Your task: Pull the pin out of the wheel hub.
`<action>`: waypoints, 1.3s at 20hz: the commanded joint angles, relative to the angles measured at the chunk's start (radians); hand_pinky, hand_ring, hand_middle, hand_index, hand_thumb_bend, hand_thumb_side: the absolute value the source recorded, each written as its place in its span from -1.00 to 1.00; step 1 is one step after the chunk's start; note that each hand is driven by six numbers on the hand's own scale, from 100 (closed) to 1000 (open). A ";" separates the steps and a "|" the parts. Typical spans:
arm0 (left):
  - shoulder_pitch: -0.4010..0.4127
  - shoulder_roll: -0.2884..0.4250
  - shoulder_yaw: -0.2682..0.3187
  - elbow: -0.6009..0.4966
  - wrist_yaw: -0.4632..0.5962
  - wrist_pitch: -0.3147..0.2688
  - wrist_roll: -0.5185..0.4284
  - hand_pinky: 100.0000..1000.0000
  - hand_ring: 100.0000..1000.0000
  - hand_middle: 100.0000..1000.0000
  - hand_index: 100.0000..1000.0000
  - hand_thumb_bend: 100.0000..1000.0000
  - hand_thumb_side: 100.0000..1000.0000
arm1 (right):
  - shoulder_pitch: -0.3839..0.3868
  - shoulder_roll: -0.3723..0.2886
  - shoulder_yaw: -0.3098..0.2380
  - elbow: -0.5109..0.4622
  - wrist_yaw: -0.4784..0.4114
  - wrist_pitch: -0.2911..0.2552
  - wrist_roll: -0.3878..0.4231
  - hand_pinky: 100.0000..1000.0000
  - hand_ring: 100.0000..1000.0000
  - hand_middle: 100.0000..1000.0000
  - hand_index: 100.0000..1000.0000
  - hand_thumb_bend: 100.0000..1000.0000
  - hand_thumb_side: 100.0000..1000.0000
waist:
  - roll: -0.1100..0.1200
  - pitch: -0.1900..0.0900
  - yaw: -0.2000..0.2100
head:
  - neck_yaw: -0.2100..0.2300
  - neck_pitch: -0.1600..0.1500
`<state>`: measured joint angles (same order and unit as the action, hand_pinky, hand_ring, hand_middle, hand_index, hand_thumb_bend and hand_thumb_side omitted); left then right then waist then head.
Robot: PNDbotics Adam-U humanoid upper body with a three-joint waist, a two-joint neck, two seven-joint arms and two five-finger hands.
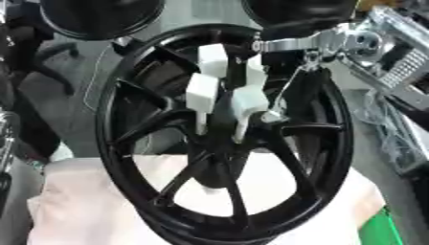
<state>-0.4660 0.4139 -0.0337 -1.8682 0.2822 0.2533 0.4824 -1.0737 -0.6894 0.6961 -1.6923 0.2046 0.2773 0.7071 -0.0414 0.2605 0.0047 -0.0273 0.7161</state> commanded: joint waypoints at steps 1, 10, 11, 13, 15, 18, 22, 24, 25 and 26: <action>-0.018 0.020 0.001 -0.020 0.005 -0.001 -0.003 0.41 0.58 0.59 0.32 -0.16 0.06 | -0.017 -0.008 -0.013 0.006 0.022 -0.004 -0.004 -1.00 -0.99 0.17 0.37 -0.24 -0.84 | 0.004 -0.015 0.000 | -0.002 -0.004; -0.019 0.019 0.001 -0.020 0.004 0.000 -0.004 0.41 0.58 0.59 0.32 -0.16 0.06 | 0.002 -0.024 -0.016 -0.016 0.027 -0.009 -0.011 -1.00 -1.00 0.12 0.33 -0.27 -0.86 | 0.004 -0.013 0.002 | -0.004 -0.004; -0.020 0.019 0.001 -0.021 0.004 0.000 -0.004 0.41 0.58 0.59 0.32 -0.17 0.06 | 0.003 -0.025 -0.016 -0.019 0.026 -0.008 -0.010 -1.00 -1.00 0.11 0.33 -0.28 -0.86 | 0.004 -0.013 0.002 | -0.005 -0.004; -0.019 0.019 0.000 -0.020 0.005 0.000 -0.005 0.41 0.58 0.59 0.32 -0.17 0.06 | 0.005 -0.027 -0.016 -0.025 0.025 -0.007 -0.009 -1.00 -1.00 0.08 0.31 -0.28 -0.87 | 0.003 -0.013 0.003 | -0.005 -0.004; -0.020 0.019 0.000 -0.020 0.004 0.000 -0.005 0.41 0.59 0.59 0.32 -0.17 0.06 | 0.005 -0.028 -0.016 -0.028 0.024 -0.007 -0.009 -1.00 -1.00 0.05 0.29 -0.28 -0.89 | 0.003 -0.014 0.003 | -0.005 -0.004; -0.020 0.018 0.000 -0.020 0.004 0.000 -0.006 0.41 0.59 0.59 0.32 -0.17 0.06 | 0.006 -0.029 -0.015 -0.030 0.024 -0.007 -0.007 -1.00 -1.00 0.04 0.28 -0.27 -0.90 | 0.003 -0.014 0.004 | -0.005 -0.004; -0.020 0.017 -0.001 -0.020 0.004 0.000 -0.007 0.41 0.59 0.60 0.32 -0.17 0.06 | 0.008 -0.029 -0.014 -0.030 0.023 -0.007 -0.007 -1.00 -1.00 0.03 0.28 -0.29 -0.90 | 0.002 -0.015 0.005 | -0.005 -0.004; -0.021 0.017 -0.001 -0.020 0.004 0.000 -0.008 0.41 0.59 0.60 0.32 -0.17 0.06 | 0.008 -0.028 -0.015 -0.029 0.021 -0.004 -0.011 -1.00 -1.00 0.02 0.26 -0.31 -0.92 | 0.002 -0.015 0.006 | -0.005 -0.005; -0.021 0.017 -0.001 -0.020 0.004 0.000 -0.008 0.41 0.59 0.60 0.32 -0.17 0.06 | 0.008 -0.028 -0.015 -0.028 0.021 -0.003 -0.013 -1.00 -1.00 0.02 0.26 -0.31 -0.93 | 0.002 -0.015 0.006 | -0.005 -0.005; -0.021 0.016 -0.001 -0.020 0.004 0.000 -0.008 0.41 0.59 0.60 0.32 -0.17 0.06 | 0.009 -0.028 -0.015 -0.026 0.023 -0.003 -0.015 -1.00 -1.00 0.02 0.27 -0.31 -0.94 | 0.002 -0.015 0.007 | -0.005 -0.005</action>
<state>-0.4677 0.4138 -0.0342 -1.8683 0.2823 0.2538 0.4779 -1.0537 -0.6910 0.6962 -1.7086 0.2278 0.2720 0.6963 -0.0407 0.2625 0.0117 -0.0289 0.7161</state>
